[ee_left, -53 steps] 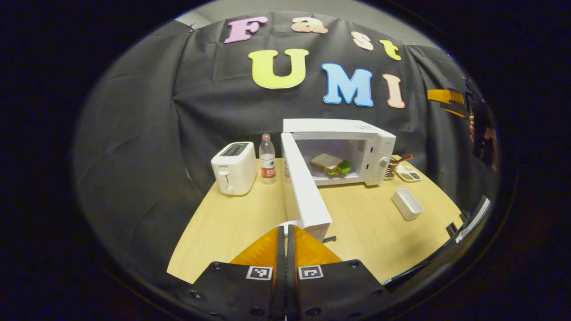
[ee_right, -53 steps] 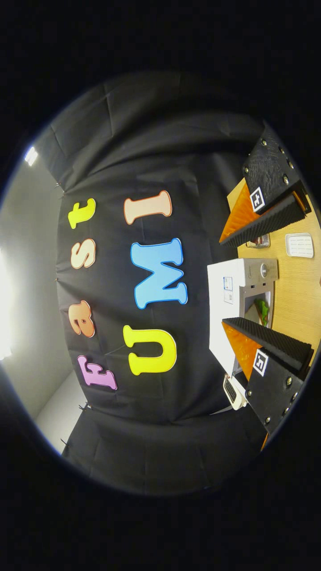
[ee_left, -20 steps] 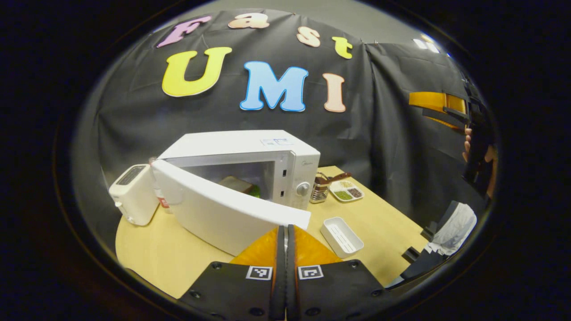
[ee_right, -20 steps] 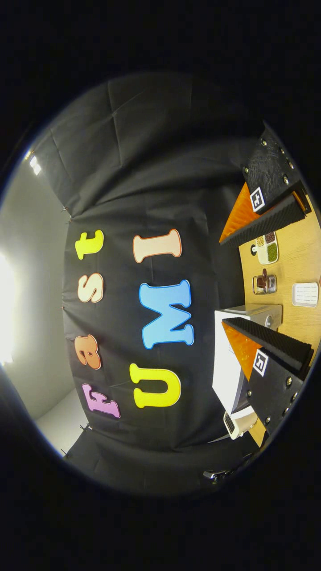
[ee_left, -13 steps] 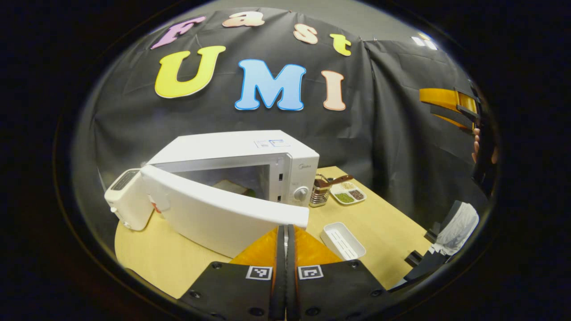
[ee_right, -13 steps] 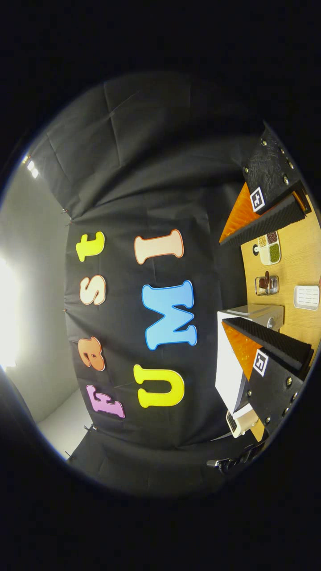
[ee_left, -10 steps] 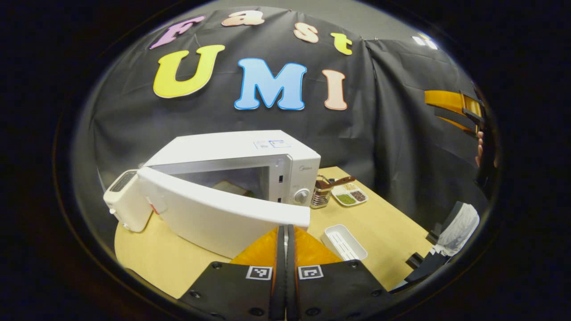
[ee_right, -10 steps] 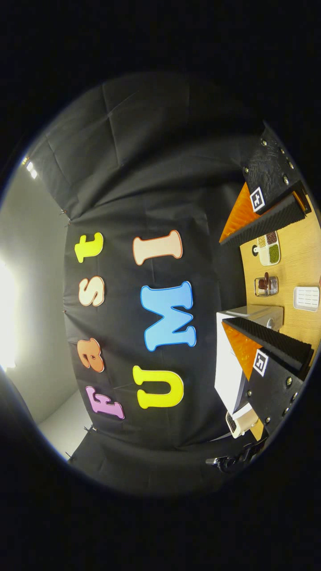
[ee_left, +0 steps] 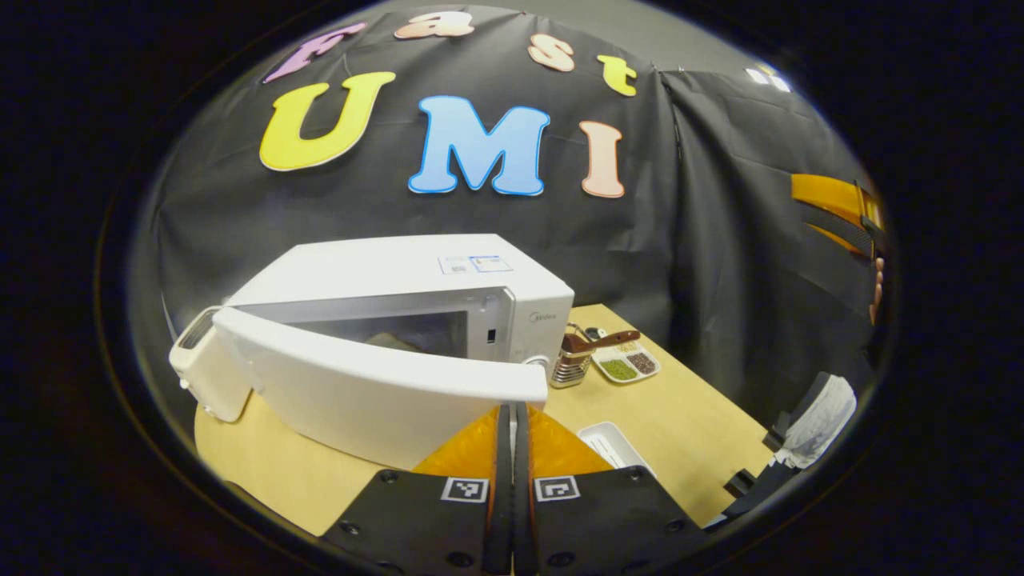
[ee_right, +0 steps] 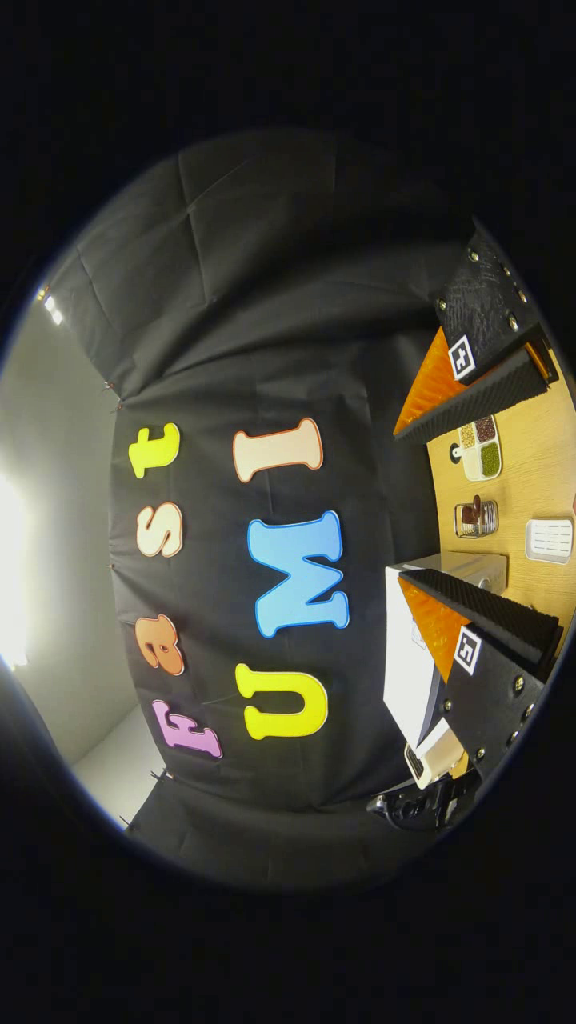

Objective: Open the microwave oven with the left hand, put the food in, and close the microwave oven.

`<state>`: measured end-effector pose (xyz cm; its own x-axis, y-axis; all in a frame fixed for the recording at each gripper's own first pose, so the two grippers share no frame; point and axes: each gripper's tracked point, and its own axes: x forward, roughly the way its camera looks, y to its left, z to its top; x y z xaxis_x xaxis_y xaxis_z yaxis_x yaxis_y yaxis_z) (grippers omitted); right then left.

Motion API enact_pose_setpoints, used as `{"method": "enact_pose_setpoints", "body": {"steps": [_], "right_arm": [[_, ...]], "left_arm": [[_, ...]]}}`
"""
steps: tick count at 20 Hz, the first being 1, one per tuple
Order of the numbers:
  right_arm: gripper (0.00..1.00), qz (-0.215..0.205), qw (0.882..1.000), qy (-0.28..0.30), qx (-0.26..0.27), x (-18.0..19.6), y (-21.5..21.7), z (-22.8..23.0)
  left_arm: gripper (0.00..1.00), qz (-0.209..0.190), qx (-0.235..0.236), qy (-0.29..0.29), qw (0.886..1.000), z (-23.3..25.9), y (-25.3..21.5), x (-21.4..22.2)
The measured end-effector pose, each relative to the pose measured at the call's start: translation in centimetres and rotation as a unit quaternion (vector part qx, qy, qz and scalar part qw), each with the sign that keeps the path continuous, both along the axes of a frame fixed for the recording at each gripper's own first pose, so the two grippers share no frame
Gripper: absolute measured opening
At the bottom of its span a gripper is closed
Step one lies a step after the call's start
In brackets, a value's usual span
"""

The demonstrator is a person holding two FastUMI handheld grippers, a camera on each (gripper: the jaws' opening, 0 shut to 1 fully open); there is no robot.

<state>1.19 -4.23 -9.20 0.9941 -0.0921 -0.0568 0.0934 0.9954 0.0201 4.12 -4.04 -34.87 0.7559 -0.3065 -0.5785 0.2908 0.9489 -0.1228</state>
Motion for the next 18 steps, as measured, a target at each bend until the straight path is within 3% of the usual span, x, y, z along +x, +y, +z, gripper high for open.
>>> {"method": "enact_pose_setpoints", "body": {"steps": [18], "right_arm": [[0.96, -0.01, 1.0, 0.01, 0.002, 1.3, -1.5, -0.6]], "left_arm": [[0.07, 0.012, -0.002, 0.005, 1.0, -1.3, -1.8, 6.9]]}}
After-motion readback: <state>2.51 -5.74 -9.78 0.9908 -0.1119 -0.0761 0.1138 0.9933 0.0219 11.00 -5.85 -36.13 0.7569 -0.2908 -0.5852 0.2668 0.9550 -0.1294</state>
